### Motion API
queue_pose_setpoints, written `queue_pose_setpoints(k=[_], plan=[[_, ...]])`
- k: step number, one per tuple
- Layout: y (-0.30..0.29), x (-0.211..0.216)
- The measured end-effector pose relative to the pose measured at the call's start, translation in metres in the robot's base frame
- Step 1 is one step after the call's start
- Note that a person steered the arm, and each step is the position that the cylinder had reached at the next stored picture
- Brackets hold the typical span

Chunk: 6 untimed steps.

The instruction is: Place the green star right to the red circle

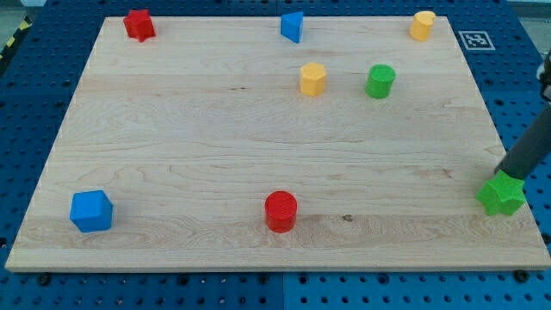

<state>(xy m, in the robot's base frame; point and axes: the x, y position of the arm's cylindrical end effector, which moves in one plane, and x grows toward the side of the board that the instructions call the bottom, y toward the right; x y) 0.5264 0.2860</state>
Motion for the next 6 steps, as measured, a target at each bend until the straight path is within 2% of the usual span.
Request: queue_pose_setpoints(k=[1,6], plan=[[0.003,0.013],[-0.013,0.015]])
